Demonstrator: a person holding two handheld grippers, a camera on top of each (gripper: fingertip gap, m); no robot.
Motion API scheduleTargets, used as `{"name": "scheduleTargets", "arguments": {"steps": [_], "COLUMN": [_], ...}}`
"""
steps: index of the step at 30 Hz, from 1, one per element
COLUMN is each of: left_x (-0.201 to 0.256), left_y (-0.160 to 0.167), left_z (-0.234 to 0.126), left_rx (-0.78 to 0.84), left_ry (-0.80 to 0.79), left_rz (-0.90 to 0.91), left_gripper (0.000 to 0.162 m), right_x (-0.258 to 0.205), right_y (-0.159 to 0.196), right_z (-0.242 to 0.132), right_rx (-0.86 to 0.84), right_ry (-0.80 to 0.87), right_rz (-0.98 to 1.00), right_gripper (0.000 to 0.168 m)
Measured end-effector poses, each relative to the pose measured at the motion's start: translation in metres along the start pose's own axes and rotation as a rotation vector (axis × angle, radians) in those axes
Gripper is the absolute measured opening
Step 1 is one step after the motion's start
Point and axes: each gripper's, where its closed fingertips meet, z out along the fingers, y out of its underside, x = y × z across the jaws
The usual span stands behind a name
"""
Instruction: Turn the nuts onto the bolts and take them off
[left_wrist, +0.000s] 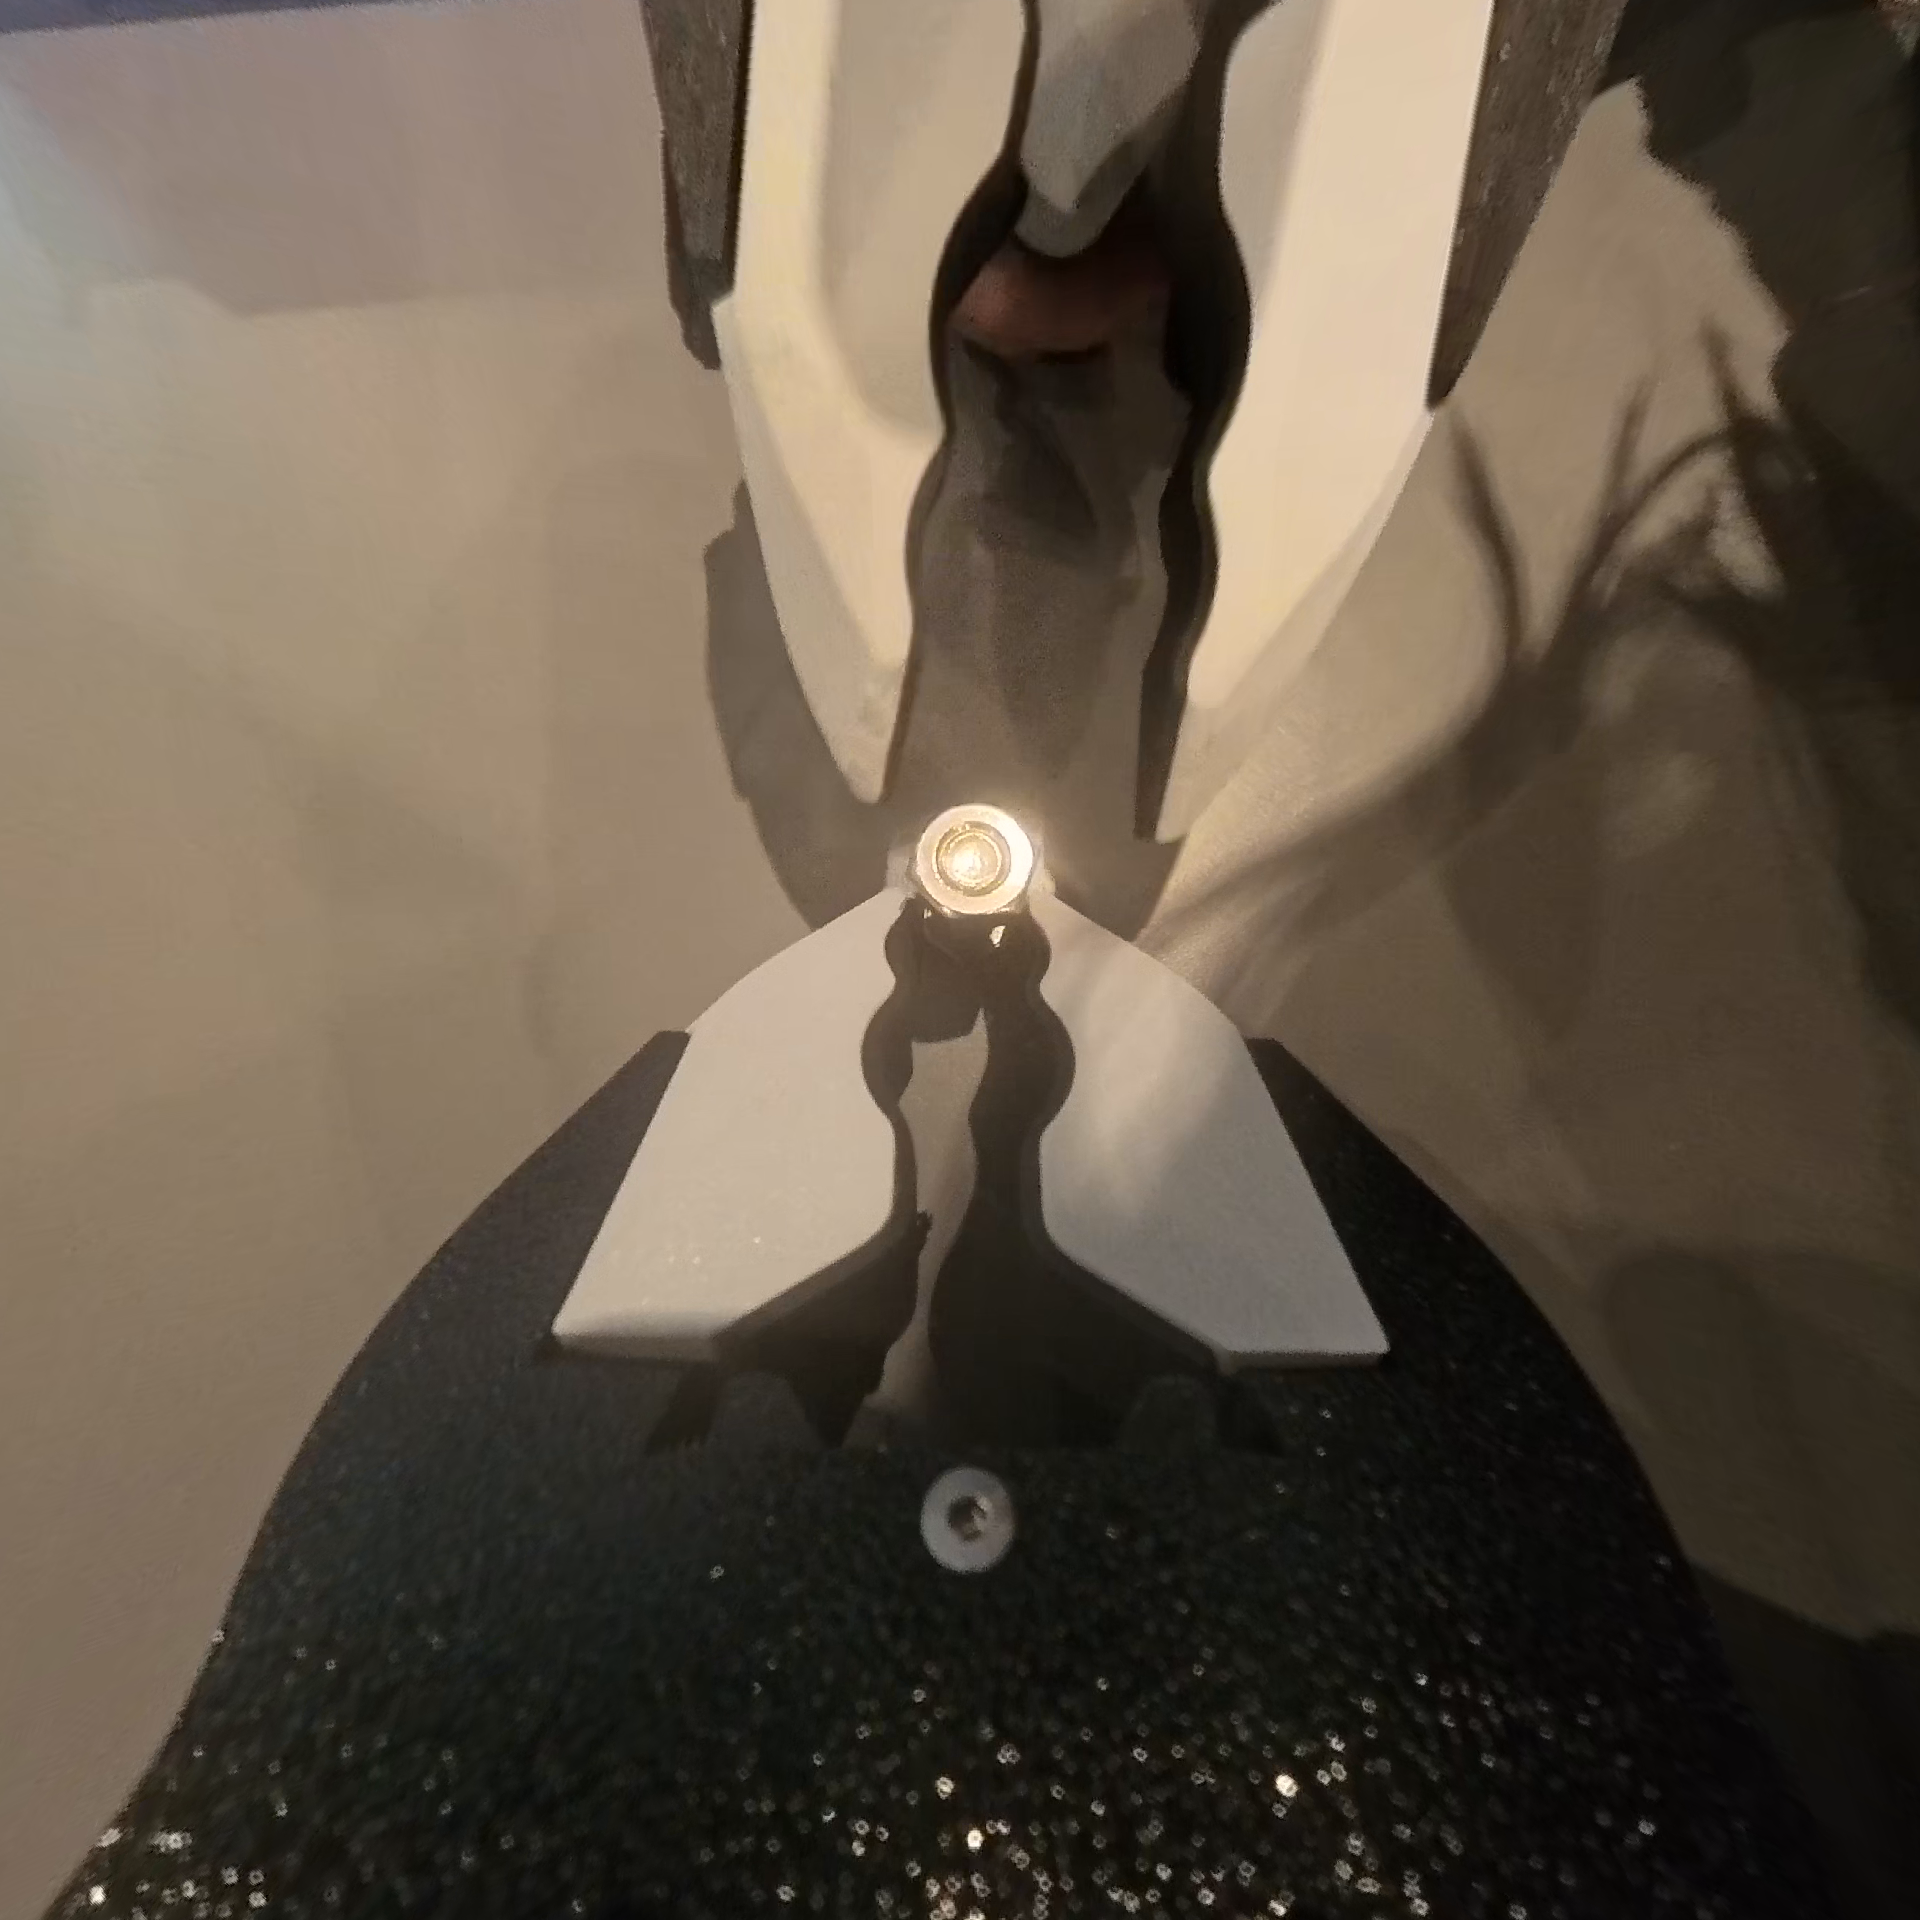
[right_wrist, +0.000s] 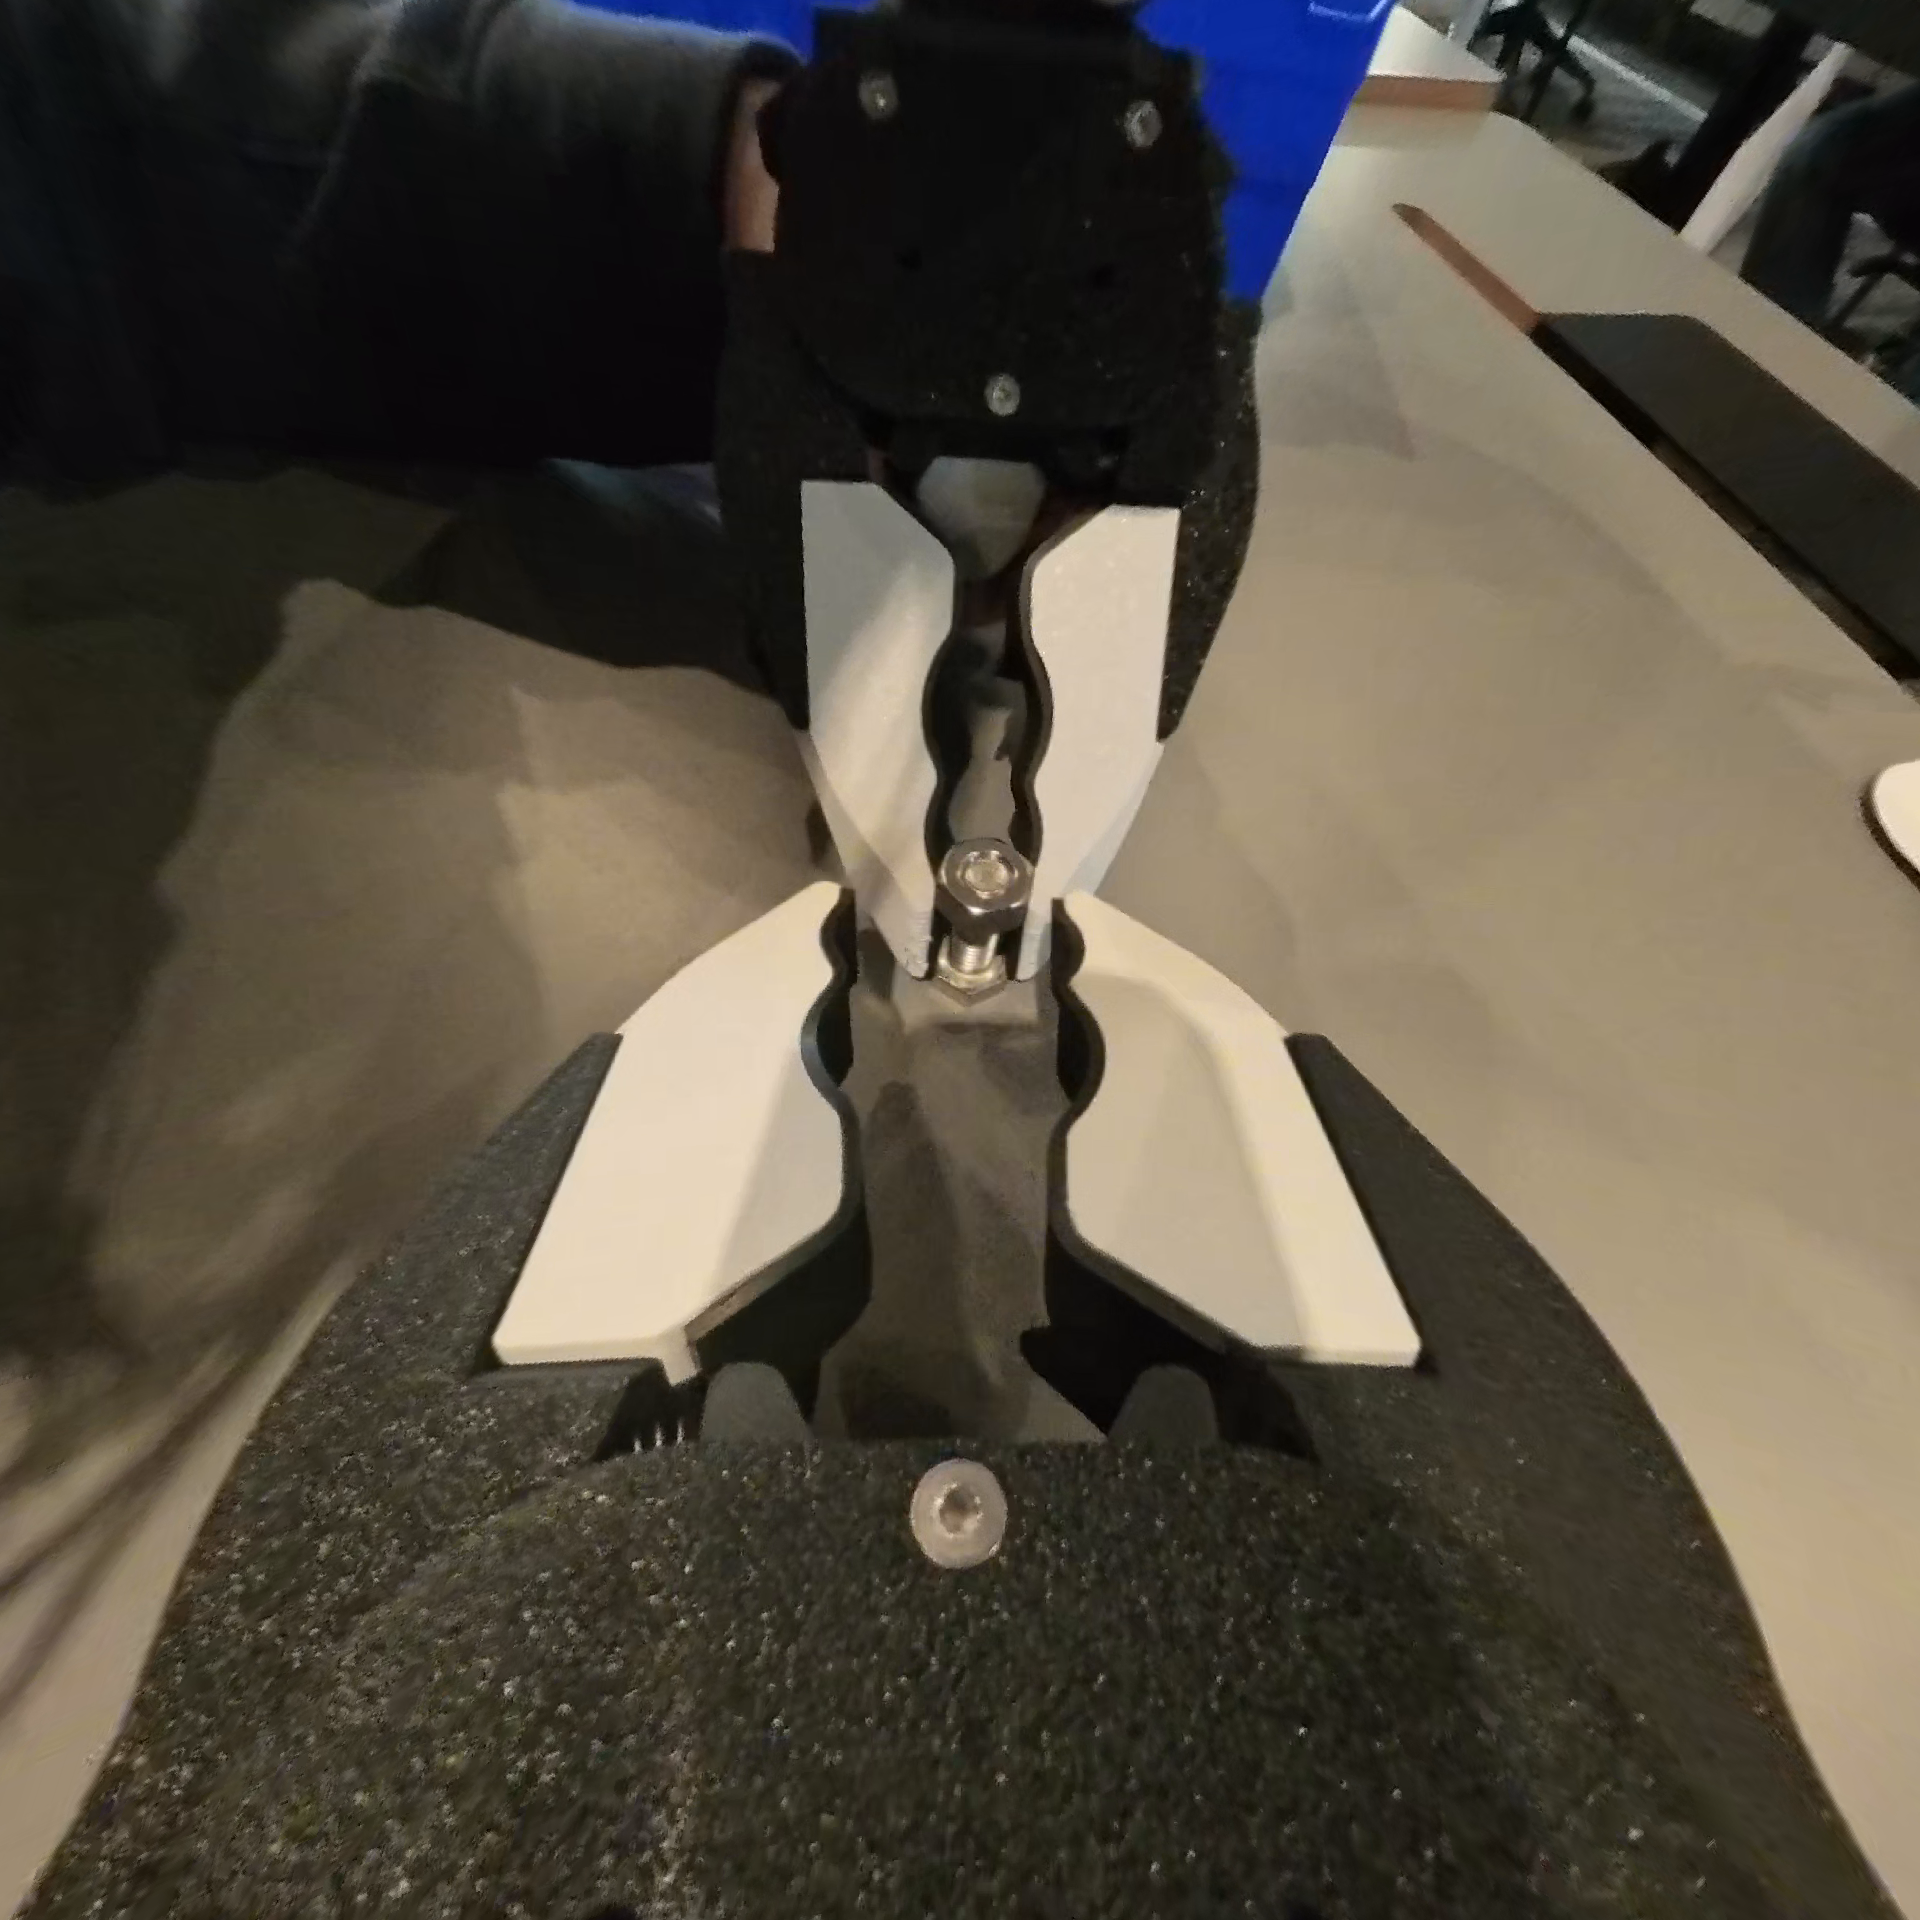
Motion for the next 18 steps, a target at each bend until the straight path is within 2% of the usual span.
{"name": "scheduleTargets", "arguments": {"steps": [2, 3, 4, 7, 9, 13, 15, 16, 17, 18], "left_x": [0.0, 0.0, 0.0, 0.0, 0.0, 0.0, 0.0, 0.0, 0.0, 0.0], "left_y": [0.0, 0.0, 0.0, 0.0, 0.0, 0.0, 0.0, 0.0, 0.0, 0.0], "left_z": [0.0, 0.0, 0.0, 0.0, 0.0, 0.0, 0.0, 0.0, 0.0, 0.0], "left_rx": [0.0, 0.0, 0.0, 0.0, 0.0, 0.0, 0.0, 0.001, 0.0, 0.0], "left_ry": [0.0, 0.001, 0.0, 0.0, 0.0, 0.0, 0.001, 0.001, -0.001, -0.001], "left_rz": [0.0, 0.001, 0.0, 0.0, -0.001, -0.001, -0.001, -0.001, -0.001, -0.001], "left_gripper": [0.016, 0.016, 0.016, 0.016, 0.016, 0.016, 0.016, 0.016, 0.016, 0.016], "right_x": [-0.004, -0.008, -0.014, -0.007, -0.002, -0.003, -0.007, -0.013, -0.015, -0.013], "right_y": [0.001, 0.0, -0.001, -0.005, -0.004, 0.002, 0.002, 0.001, 0.0, -0.001], "right_z": [0.001, -0.002, -0.004, -0.007, -0.006, 0.0, -0.001, -0.003, -0.005, -0.006], "right_rx": [-0.007, 0.005, 0.02, 0.053, 0.041, -0.011, -0.01, 0.002, 0.013, 0.021], "right_ry": [-0.021, -0.042, -0.093, -0.051, -0.019, -0.015, -0.038, -0.078, -0.095, -0.085], "right_rz": [-0.022, -0.028, -0.028, 0.001, 0.012, -0.004, -0.027, -0.035, -0.032, -0.024], "right_gripper": [0.031, 0.019, 0.018, 0.012, 0.026, 0.034, 0.026, 0.009, 0.002, 0.005]}}
